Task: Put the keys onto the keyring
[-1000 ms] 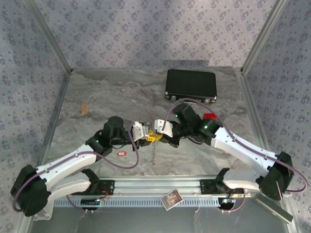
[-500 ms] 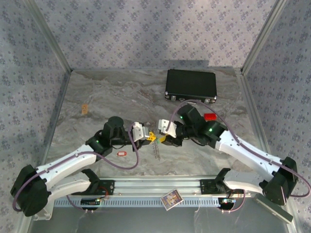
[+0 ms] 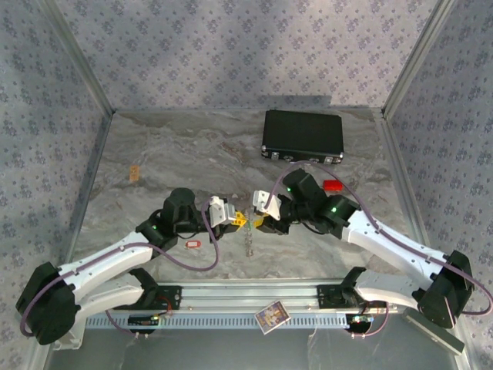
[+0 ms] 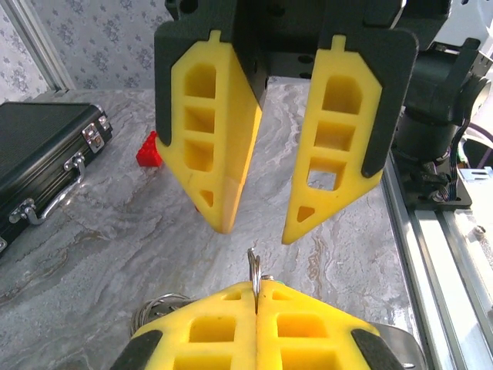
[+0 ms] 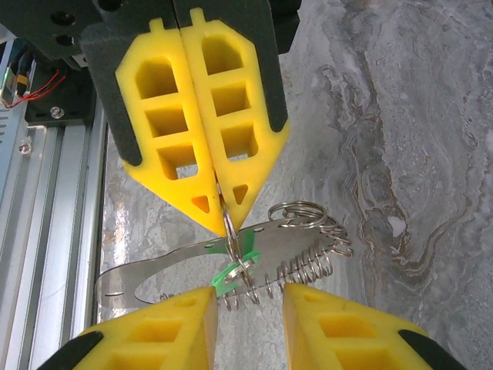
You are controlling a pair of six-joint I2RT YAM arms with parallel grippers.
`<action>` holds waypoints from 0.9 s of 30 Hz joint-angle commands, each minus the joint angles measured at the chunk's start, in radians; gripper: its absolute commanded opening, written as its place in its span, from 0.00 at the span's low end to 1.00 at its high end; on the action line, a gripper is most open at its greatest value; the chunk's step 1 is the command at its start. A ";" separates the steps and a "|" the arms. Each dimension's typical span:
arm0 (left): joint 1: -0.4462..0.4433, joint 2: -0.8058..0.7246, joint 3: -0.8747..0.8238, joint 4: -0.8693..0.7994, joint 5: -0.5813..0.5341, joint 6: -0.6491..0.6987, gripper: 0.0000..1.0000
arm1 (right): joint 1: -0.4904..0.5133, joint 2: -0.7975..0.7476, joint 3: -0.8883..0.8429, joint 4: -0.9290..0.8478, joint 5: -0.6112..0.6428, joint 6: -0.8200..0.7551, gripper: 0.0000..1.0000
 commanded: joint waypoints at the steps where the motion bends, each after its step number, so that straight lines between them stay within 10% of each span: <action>1: -0.003 -0.023 0.006 0.067 0.038 -0.011 0.00 | 0.000 0.013 0.015 0.011 -0.010 0.010 0.28; 27: -0.004 -0.019 0.014 0.105 0.069 -0.023 0.00 | 0.004 0.047 0.029 -0.013 -0.044 0.001 0.00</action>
